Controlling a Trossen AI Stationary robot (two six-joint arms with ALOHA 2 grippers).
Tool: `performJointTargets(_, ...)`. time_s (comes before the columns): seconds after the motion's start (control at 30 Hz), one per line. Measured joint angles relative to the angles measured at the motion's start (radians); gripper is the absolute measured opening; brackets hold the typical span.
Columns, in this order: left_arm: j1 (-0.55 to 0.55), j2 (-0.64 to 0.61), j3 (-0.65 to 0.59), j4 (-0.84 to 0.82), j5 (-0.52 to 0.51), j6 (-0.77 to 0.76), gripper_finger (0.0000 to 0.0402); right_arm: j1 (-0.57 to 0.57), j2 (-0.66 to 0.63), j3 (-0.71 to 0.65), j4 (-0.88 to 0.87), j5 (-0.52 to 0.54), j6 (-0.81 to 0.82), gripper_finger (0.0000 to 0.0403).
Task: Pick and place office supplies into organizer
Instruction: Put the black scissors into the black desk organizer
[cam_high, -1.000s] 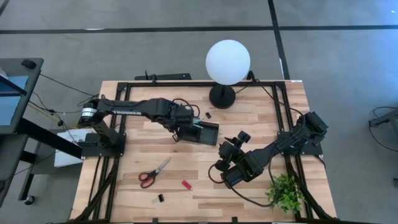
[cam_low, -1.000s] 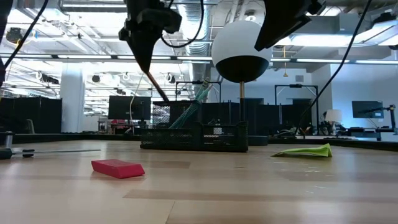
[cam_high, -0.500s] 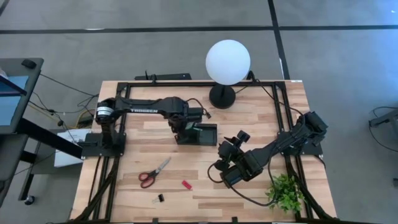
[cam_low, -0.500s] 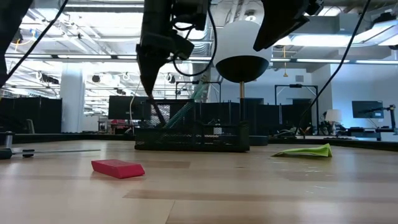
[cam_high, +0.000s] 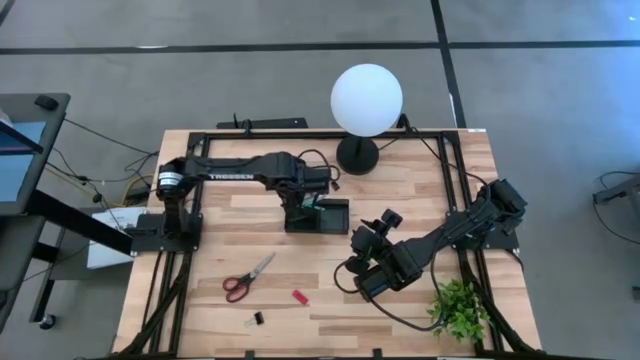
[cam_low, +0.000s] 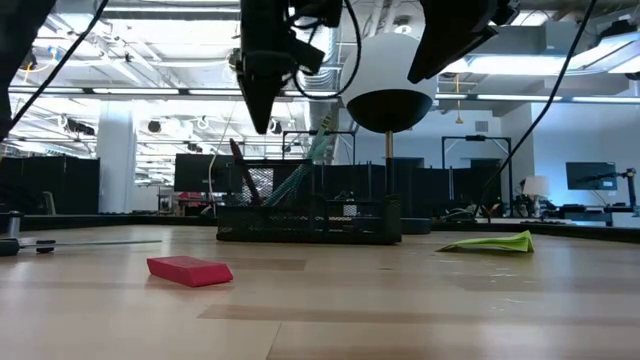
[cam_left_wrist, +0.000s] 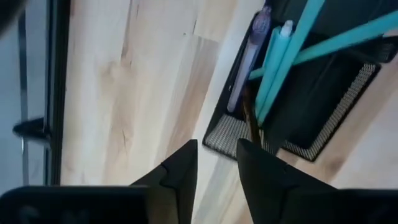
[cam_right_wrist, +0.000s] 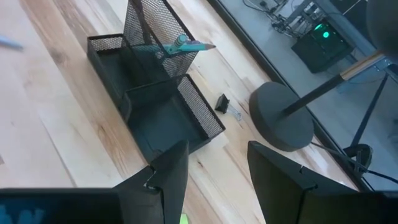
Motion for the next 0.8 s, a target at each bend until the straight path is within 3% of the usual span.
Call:
performJointTargets(0.23,-0.021,-0.006,0.121,-0.208,-0.048,-0.332,0.0111,0.009,0.0,0.0,-0.05,0.0,0.004,0.0161)
performJointTargets(0.43,-0.145,-0.121,0.115,-0.205,-0.169,-0.485,0.0112,0.053,0.0,0.0,-0.157,0.0,0.105,0.0161)
performJointTargets(0.6,-0.328,-0.197,0.032,-0.199,-0.334,-0.68,0.0112,0.088,0.0,0.0,-0.211,0.0,0.172,0.0161)
performJointTargets(0.73,-0.494,-0.217,-0.096,-0.2,-0.299,-0.849,0.0112,0.107,0.0,0.0,-0.211,0.0,0.174,0.0161)
performJointTargets(0.8,-0.574,-0.217,-0.166,-0.2,-0.23,-0.935,0.0112,0.109,0.0,0.0,-0.209,0.0,0.175,0.0161)
